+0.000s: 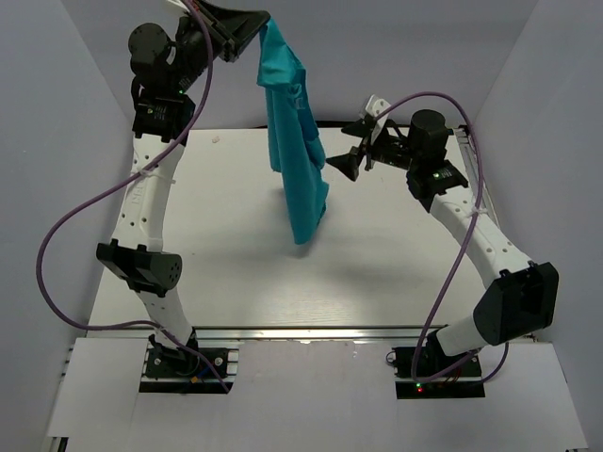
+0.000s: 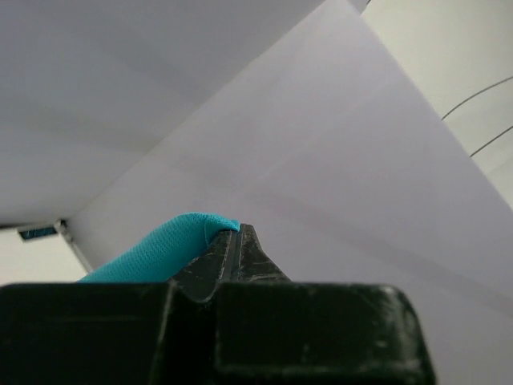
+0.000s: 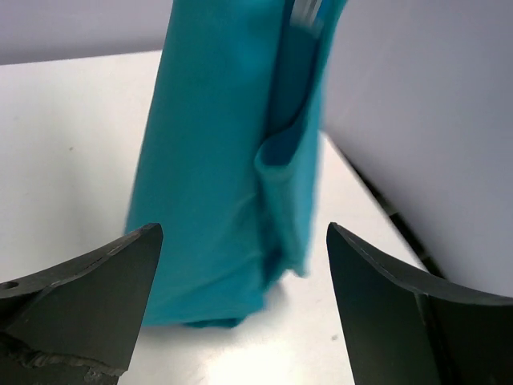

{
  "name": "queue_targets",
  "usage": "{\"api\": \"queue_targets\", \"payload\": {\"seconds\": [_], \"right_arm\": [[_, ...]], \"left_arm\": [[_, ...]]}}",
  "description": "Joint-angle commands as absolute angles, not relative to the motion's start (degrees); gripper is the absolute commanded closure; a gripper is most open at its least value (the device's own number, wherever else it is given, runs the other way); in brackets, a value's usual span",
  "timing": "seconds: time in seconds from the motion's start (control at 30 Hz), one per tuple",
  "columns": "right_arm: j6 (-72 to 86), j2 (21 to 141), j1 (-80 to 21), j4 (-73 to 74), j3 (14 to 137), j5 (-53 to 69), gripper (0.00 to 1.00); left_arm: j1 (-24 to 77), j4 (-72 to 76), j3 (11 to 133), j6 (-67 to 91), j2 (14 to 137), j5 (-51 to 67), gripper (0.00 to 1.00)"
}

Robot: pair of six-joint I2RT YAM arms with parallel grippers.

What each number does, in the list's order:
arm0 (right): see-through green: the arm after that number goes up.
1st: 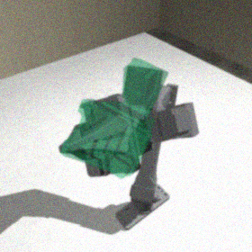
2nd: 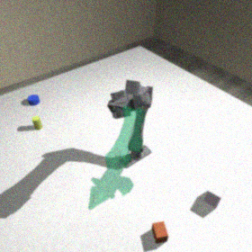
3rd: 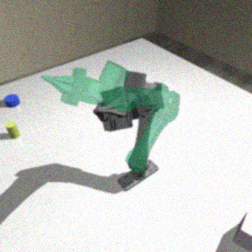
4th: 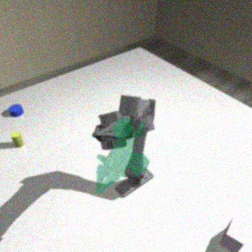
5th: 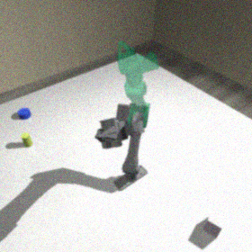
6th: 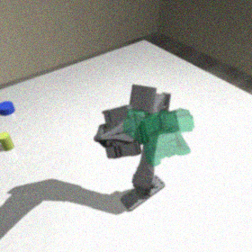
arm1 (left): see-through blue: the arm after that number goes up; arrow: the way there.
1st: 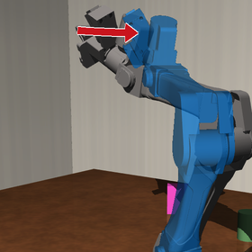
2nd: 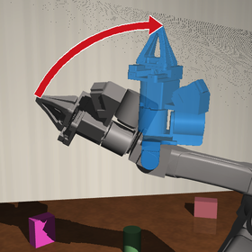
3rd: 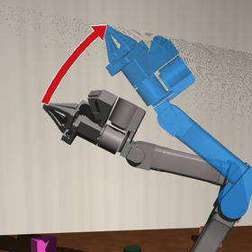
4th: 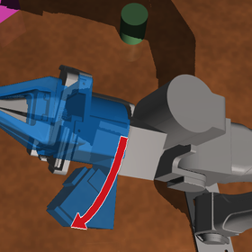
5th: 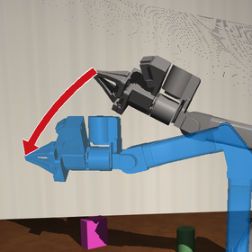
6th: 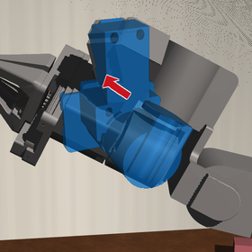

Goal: Fold and stack the t-shirts
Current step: Move the tshirt to the center of the board

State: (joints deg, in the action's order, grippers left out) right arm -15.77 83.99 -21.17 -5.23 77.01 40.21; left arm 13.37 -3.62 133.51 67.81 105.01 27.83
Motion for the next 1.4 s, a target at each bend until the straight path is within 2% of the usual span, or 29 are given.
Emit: {"api": "queue_targets", "payload": {"seconds": [0.0,0.2,0.6,0.7,0.87,0.93,1.07,1.17,1.37], "right_arm": [[-19.0,81.8,-20.9,-11.8,77.7,40.2,0.11],[-13.1,84.3,-21.6,-14.8,80.9,46.8,0.13],[-16.4,93.8,-22.5,-13.4,95.5,45.2,0.14],[-15.6,91.1,-22.0,-12.5,91.8,46.4,0.14],[-15.8,83.5,-19.0,-10.8,83.1,46.2,0.12],[-16.4,82.6,-16.9,-6.1,81.7,51.1,0.12],[-26.7,83.2,-16.3,9.1,81.9,59.1,0.12],[-23.4,83.9,-17.1,8.2,78.9,59.2,0.15],[-20.1,86.2,-22.2,3.2,75.4,51.9,0.15]], "left_arm": [[13.4,-6.5,131.8,65.0,101.6,34.3,1.0],[13.4,-8.7,128.4,62.7,100.5,40.0,1.0],[13.4,-10.5,125.6,60.1,99.5,48.4,1.0],[13.4,-12.6,125.8,58.1,98.8,44.1,1.0],[14.1,-5.4,135.0,62.6,105.5,42.6,1.0],[14.5,3.7,136.8,67.5,108.8,41.8,1.0],[14.4,12.4,143.7,72.8,113.3,38.9,1.0],[12.5,13.4,142.8,73.4,111.9,38.8,1.0],[9.3,12.8,132.7,72.9,104.9,42.4,1.0]]}}
